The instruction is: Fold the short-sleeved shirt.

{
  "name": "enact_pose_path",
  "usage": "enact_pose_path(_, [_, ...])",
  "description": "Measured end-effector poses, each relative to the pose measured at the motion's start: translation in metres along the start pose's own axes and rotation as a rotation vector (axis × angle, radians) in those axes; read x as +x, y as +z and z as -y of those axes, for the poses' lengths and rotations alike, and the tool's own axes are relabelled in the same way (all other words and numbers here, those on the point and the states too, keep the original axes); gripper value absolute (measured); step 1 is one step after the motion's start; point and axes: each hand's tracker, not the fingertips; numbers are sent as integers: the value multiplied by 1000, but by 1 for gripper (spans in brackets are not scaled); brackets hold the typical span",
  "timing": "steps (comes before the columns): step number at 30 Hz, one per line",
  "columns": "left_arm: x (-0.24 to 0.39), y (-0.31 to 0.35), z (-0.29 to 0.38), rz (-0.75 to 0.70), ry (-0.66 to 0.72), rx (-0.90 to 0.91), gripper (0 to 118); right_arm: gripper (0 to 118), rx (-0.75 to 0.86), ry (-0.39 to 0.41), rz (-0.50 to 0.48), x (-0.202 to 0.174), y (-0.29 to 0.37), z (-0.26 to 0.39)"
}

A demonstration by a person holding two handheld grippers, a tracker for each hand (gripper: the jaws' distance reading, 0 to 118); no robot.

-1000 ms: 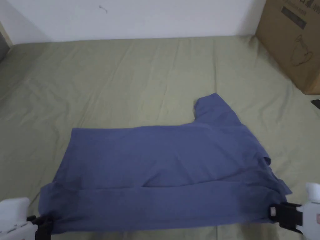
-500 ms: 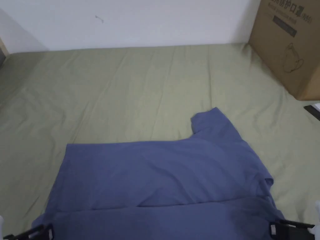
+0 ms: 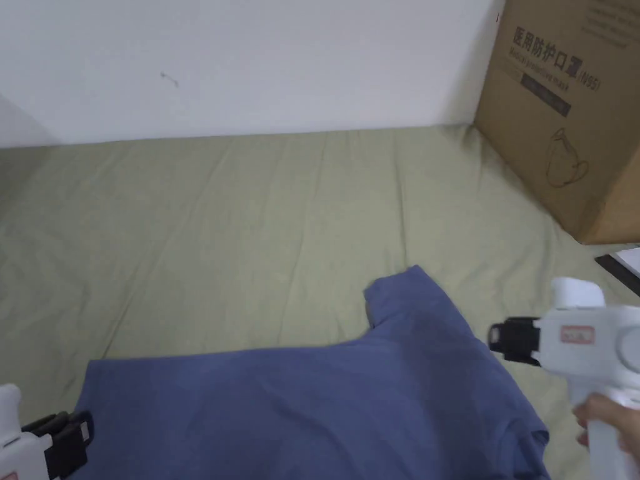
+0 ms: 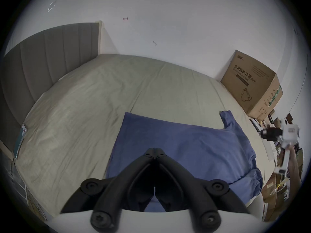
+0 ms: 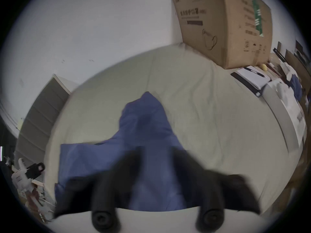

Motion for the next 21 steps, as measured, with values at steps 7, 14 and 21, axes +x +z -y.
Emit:
enact_pose_path(7, [-14, -17, -10, -53, 15, -45, 0, 74, -292, 133, 125, -3, -129, -38])
enact_pose_path(14, [-38, -37, -21, -77, 16, -102, 21, 63, -320, 184, 115, -10, -144, -36])
enact_pose_path(21, [-59, -115, -52, -125, -12, -225, 97, 0, -308, 258, 75, -34, -130, -29])
